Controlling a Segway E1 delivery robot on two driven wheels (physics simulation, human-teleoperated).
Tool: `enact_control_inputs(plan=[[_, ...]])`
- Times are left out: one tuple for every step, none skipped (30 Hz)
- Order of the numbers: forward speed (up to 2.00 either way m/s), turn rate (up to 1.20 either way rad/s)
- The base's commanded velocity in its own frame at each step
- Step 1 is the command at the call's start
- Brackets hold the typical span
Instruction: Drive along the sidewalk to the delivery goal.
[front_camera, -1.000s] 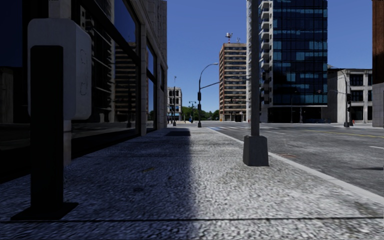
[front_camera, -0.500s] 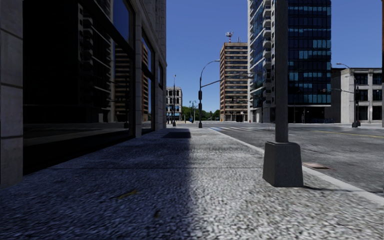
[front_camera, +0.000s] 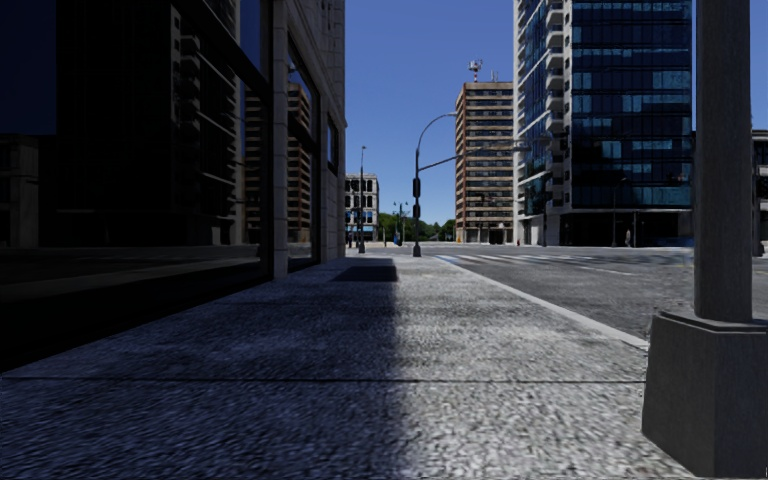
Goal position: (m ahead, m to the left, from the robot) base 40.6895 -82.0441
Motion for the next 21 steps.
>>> enact_control_inputs(plan=[[2.0,0.0],[2.0,0.0],[2.0,0.0],[2.0,0.0],[2.0,0.0],[2.0,0.0],[2.0,0.0],[2.0,0.0],[2.0,0.0],[2.0,0.0],[2.0,0.0],[2.0,0.0],[2.0,0.0],[2.0,0.0],[2.0,0.0],[2.0,0.0],[2.0,0.0],[2.0,0.0],[2.0,0.0],[2.0,0.0],[2.0,0.0]])
